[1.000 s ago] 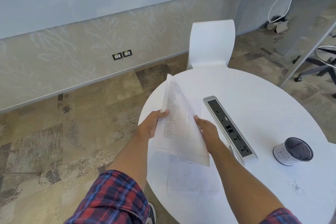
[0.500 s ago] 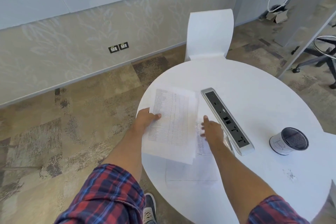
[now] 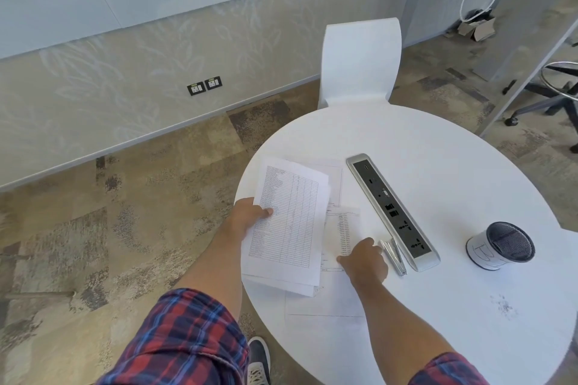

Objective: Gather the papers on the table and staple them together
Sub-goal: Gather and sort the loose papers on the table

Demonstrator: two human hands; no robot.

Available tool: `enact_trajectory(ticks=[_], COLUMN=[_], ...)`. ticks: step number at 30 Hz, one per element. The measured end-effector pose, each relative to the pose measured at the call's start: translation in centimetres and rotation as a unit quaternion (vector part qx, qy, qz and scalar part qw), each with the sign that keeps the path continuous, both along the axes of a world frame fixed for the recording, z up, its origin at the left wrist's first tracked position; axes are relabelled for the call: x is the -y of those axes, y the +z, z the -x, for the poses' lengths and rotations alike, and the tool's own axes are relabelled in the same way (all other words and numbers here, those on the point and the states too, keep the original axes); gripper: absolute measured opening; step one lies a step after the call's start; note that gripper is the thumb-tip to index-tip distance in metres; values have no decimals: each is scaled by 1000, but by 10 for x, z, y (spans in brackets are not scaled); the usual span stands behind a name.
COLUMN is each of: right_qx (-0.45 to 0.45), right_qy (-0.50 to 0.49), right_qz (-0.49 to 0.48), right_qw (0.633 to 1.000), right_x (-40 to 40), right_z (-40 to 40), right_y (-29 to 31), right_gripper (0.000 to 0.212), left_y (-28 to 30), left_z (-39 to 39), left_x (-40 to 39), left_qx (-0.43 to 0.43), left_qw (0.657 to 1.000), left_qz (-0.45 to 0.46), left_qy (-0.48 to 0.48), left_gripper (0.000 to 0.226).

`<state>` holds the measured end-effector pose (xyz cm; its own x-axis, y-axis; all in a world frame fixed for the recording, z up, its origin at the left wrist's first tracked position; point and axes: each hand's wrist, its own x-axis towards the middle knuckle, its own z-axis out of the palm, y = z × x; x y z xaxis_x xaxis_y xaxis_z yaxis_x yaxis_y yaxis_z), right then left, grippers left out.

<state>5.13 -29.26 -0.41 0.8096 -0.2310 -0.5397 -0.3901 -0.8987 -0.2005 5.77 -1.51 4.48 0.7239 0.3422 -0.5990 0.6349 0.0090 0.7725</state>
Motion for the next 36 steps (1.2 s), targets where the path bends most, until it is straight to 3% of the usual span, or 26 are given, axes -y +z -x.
enact_trajectory(ticks=[7,12,16,20,24,27,30,32,36], right_qx=[23,176,280,374,388,369,298,239,169], right_qy=[-13,-38,-144,-273,-369,-388,-349,-307,-285], right_qz=[-32,-165,-239,-345,-436,-497,-543,-544,-471], right_qw=[999,970,919,816,723,683,703,744,818], right_x=[13,27,38,50,62,62,55,49,36], right_z=[0,-2,-9,-22,-40,-38,-30,-25,-18], right_y=[-11,-8,10,32,44,51,51,44,30], right_gripper=[33,15,17,17,11,14,16,14,28], left_y=[2,5,6,8,12,16,21,23,35], left_z=[7,8,0,-4,-5,-5,-5,-6,-6], left_x=[-2,-2,-2,5,11,16,22,25,38], left_qx=[4,7,11,18,24,31,33,23,27], left_qw=[1000,1000,999,999,997,997,998,998,989], left_qz=[-9,-13,-31,-44,-62,-65,-55,-40,57], left_qy=[9,-2,-1,12,31,16,-4,-52,-135], left_gripper=[38,36,36,34,33,36,37,44,31])
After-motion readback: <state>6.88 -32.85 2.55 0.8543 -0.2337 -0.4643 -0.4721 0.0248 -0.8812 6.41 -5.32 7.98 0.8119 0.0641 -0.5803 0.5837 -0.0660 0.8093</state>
